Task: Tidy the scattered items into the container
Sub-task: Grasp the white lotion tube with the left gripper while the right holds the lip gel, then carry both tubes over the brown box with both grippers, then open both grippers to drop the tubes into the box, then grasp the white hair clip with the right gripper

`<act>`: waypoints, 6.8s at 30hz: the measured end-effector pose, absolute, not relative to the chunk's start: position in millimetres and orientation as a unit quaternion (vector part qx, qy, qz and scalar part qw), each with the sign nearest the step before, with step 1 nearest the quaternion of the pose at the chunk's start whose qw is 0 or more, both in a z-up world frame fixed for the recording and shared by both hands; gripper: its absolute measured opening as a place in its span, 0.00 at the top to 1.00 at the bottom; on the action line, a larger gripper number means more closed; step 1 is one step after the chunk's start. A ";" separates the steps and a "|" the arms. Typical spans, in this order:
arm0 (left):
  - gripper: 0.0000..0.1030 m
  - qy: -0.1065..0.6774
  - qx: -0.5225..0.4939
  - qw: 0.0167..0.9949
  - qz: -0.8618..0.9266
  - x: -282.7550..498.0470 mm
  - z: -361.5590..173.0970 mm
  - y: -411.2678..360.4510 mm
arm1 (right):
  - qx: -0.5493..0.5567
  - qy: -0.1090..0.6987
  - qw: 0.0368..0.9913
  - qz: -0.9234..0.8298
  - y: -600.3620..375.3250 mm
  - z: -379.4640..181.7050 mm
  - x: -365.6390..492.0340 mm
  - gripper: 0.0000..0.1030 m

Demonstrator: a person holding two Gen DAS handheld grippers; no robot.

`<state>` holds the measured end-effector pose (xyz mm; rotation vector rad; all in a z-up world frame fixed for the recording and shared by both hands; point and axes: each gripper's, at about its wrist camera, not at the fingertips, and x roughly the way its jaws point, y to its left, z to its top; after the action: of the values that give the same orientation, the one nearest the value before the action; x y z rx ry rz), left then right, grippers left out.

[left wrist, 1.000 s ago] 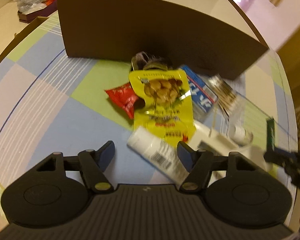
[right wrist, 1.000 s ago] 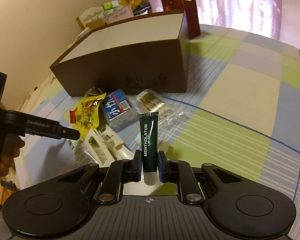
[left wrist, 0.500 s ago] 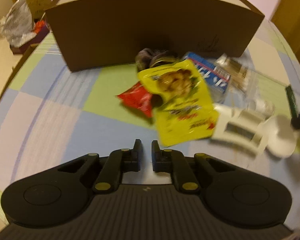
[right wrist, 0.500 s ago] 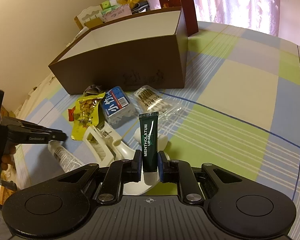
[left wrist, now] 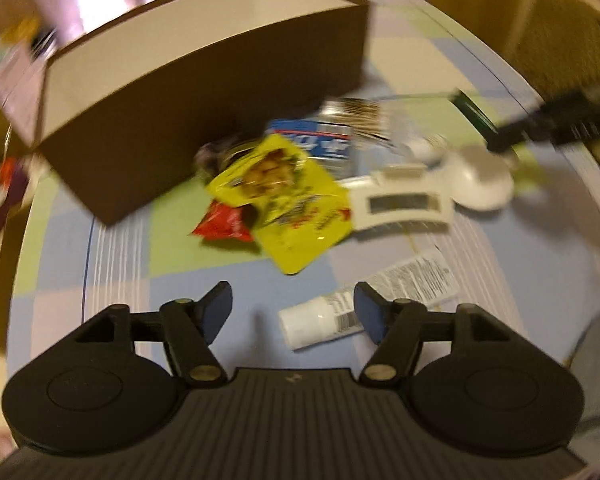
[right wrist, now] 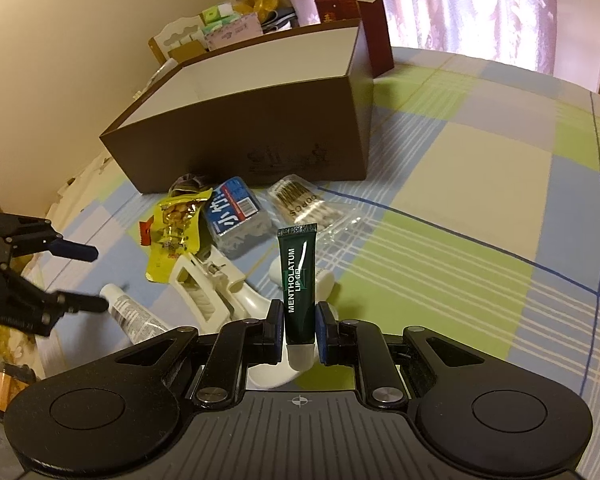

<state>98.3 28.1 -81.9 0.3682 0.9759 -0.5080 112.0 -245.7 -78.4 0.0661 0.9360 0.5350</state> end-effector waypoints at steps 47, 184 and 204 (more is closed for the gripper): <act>0.74 0.545 0.158 0.795 -0.214 54.6 -114.2 -14.8 | 0.047 0.436 0.868 0.233 -270.7 -73.5 72.5 0.82; 0.20 0.528 0.171 0.817 -0.156 355.8 -40.8 50.1 | -0.064 0.536 0.802 0.255 -71.7 -30.8 348.7 0.00; 0.16 0.466 0.152 0.864 -0.118 260.4 25.9 47.8 | -0.049 0.426 0.865 0.259 -118.8 35.1 255.9 0.00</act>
<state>260.4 47.8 25.9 0.3183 0.9761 -0.2481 255.9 -118.8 35.1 -0.1037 0.8925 0.5423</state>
